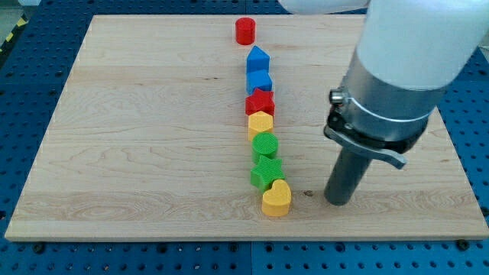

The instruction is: Slide the yellow heart towards the center

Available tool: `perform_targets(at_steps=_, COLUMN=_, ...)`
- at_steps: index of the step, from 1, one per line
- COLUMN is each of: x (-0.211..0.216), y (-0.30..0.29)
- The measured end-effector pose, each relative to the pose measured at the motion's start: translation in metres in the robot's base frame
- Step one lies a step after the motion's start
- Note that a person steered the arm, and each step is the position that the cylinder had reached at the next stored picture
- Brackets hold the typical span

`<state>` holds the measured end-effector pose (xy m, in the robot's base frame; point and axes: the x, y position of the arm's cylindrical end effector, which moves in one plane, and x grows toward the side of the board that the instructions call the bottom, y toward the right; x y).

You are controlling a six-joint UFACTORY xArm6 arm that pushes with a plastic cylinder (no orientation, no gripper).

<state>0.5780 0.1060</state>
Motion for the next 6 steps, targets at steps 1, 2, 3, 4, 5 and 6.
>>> perform_targets(at_steps=1, x=0.005, y=-0.043)
perform_targets(at_steps=2, x=0.010, y=-0.069)
perform_targets(at_steps=3, x=0.010, y=-0.075)
perform_targets(at_steps=4, x=0.010, y=-0.070)
perform_targets(at_steps=5, x=0.010, y=-0.072)
perform_targets(at_steps=6, x=0.007, y=-0.081)
